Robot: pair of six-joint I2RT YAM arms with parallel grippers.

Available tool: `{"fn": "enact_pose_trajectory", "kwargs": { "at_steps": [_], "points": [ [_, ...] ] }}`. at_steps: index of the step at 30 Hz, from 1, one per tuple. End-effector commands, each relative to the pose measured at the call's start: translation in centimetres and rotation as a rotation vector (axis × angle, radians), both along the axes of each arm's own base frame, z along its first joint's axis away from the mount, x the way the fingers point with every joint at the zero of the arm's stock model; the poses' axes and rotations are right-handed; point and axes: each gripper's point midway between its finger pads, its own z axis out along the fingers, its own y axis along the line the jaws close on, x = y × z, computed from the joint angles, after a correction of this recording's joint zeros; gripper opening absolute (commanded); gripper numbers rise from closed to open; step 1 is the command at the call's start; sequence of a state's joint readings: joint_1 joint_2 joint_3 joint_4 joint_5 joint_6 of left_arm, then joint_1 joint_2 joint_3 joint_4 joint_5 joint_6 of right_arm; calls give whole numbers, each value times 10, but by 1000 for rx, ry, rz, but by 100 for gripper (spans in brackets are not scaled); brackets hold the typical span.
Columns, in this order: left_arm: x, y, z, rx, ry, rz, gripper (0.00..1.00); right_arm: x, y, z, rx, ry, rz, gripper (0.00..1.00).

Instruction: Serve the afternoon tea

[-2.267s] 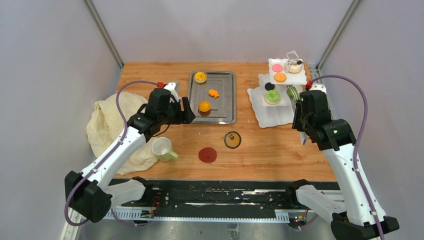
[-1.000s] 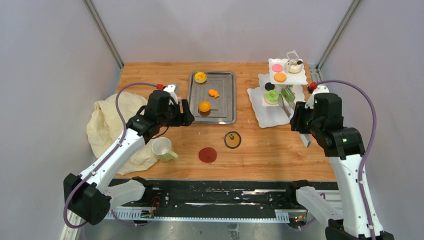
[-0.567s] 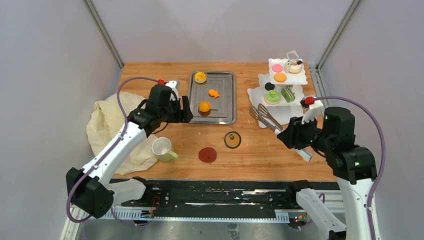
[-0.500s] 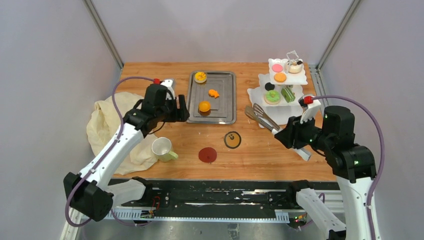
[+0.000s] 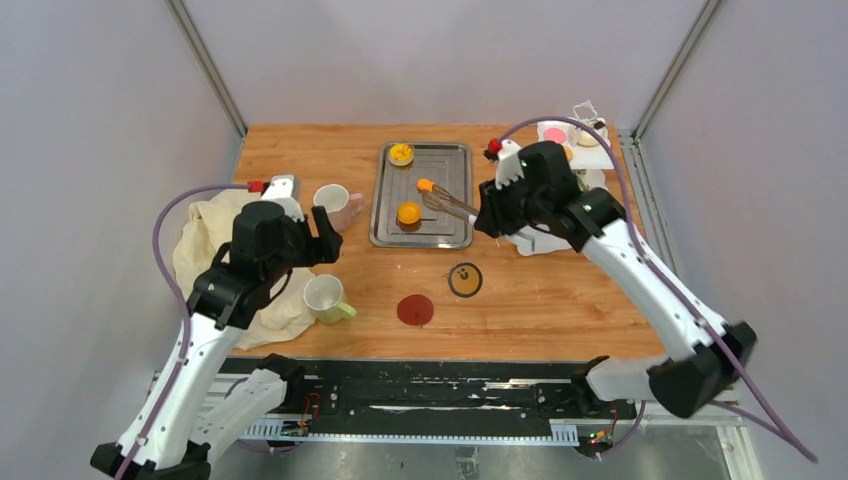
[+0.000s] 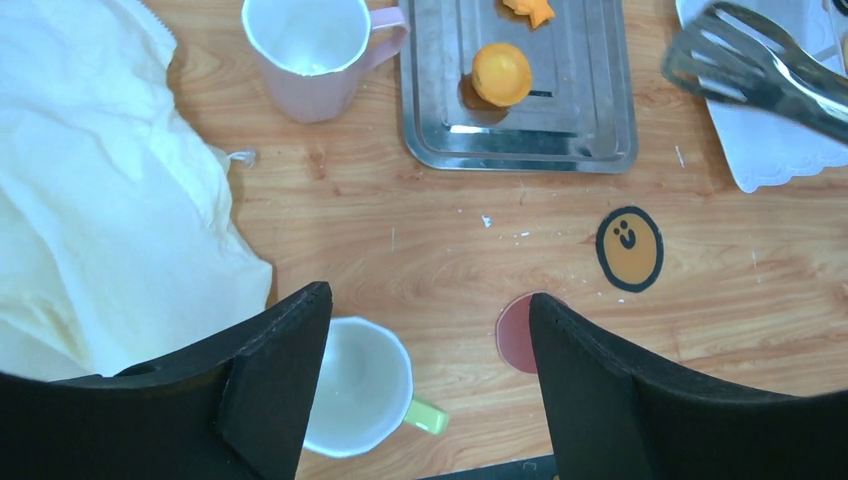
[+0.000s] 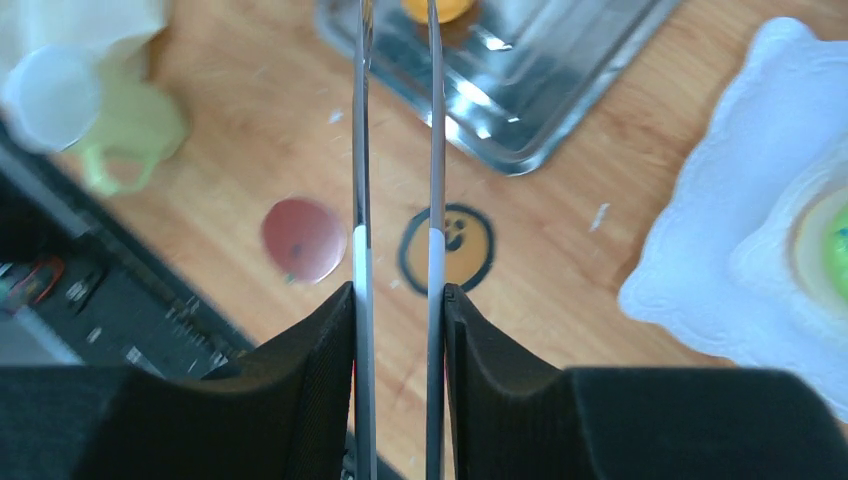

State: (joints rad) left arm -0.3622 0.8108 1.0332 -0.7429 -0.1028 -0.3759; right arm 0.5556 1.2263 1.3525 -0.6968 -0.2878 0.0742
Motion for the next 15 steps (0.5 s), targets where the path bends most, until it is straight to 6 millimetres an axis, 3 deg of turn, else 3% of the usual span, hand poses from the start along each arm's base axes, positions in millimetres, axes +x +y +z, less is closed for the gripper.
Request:
{"fn": "enact_pose_trajectory", "kwargs": {
  "at_steps": [1, 7, 15],
  "points": [
    [-19, 16, -2, -25, -28, 71, 77, 73, 5, 0, -60, -85, -212, 33],
    [-27, 12, 1, -63, -61, 41, 80, 129, 28, -38, -142, -62, -236, 34],
    [-26, 10, -9, -54, -39, 30, 82, 164, 45, -76, -215, -44, -213, 39]
  ]
}}
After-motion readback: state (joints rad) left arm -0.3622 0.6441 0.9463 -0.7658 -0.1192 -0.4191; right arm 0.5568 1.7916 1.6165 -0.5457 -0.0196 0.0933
